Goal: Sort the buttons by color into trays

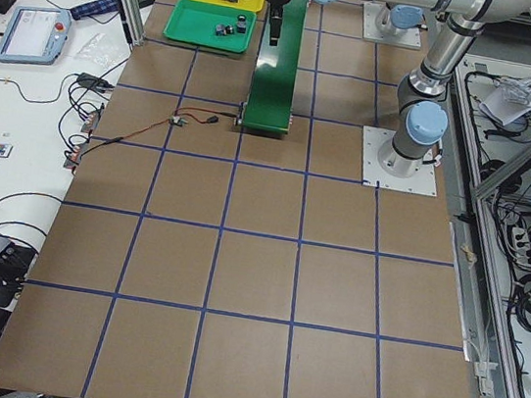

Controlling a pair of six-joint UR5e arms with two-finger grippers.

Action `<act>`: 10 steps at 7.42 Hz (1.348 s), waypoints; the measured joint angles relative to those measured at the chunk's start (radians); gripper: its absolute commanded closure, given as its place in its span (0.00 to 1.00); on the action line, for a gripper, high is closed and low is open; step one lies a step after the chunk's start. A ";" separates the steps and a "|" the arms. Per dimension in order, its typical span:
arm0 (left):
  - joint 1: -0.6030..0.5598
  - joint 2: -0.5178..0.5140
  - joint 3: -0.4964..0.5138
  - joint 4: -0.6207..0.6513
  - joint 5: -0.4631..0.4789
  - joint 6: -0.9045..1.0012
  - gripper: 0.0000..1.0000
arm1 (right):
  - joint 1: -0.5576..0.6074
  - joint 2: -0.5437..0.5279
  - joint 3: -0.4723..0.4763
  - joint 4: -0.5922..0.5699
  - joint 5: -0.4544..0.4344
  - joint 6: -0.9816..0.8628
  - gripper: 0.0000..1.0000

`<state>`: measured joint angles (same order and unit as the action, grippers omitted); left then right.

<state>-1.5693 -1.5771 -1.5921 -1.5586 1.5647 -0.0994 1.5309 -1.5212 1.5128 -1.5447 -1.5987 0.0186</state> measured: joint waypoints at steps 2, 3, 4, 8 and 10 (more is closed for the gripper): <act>-0.001 0.000 -0.001 0.003 -0.001 0.003 0.00 | 0.108 -0.060 0.048 0.054 -0.007 0.111 0.00; 0.000 0.001 -0.001 0.003 -0.001 0.006 0.00 | 0.133 -0.066 0.083 0.053 -0.009 0.132 0.00; -0.001 0.002 0.001 0.003 -0.001 0.008 0.00 | 0.140 -0.069 0.104 0.050 -0.007 0.106 0.00; -0.001 0.001 0.002 0.009 0.002 0.010 0.00 | 0.064 -0.101 0.117 0.039 0.001 0.067 0.00; 0.000 0.001 0.001 0.017 0.002 0.010 0.00 | 0.059 -0.142 0.121 0.047 0.001 0.091 0.00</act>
<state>-1.5695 -1.5763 -1.5916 -1.5421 1.5662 -0.0890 1.5897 -1.6632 1.6340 -1.4980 -1.5976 0.1098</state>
